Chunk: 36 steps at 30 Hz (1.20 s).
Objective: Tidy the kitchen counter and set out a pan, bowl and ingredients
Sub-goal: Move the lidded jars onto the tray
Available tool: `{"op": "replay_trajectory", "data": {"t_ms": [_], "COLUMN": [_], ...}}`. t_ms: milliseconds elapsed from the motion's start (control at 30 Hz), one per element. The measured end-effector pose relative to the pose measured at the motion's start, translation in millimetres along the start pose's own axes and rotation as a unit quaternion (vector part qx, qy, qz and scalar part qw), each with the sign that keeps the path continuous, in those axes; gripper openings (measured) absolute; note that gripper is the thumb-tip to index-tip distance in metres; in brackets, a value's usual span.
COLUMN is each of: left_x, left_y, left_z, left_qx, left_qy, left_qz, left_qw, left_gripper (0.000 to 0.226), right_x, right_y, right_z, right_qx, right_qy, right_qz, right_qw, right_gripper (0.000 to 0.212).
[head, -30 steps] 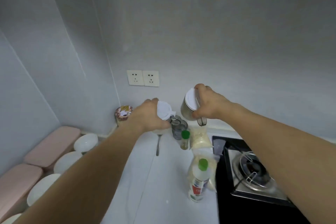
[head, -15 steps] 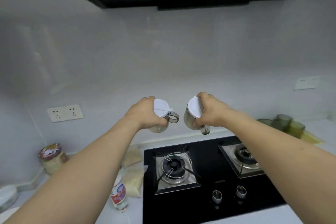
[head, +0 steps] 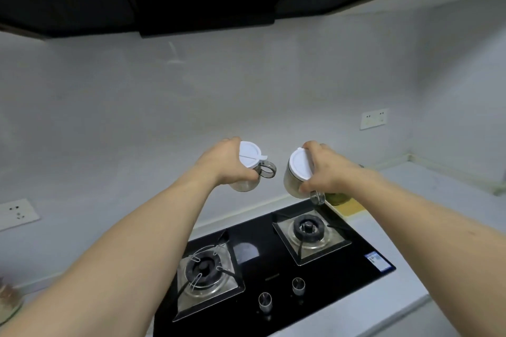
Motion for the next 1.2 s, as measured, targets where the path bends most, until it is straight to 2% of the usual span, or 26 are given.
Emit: {"op": "replay_trajectory", "data": {"t_ms": [233,767,1200], "left_x": [-37,-142,-194], "left_y": [48,170,259], "left_z": [52,226,268], "left_qx": [-0.043,-0.109,-0.129], "left_qy": [-0.018,-0.082,-0.106], "left_qz": [-0.011,-0.051,-0.036], "left_qw": [0.999,0.989,0.985], "left_gripper": [0.056,0.064,0.063], "right_x": [7,38,64], "right_y": [65,234,340], "right_z": [17,121,121], "right_qx": [-0.028,-0.090,-0.128], "right_qy": [0.003,-0.012,-0.010], "right_qz": [0.005,-0.020,-0.006], "right_qw": [1.000,0.996,0.992], "right_gripper": [0.099,0.098,0.096]}}
Point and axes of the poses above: each hand's wrist, its own z-axis towards the middle knuckle, its own x-axis out of the back of the hand, y = z × x, the point moved 1 cm from there along z, towards the middle knuckle, and after that the axes turned 8 degrees about x, right-handed, at the moved point
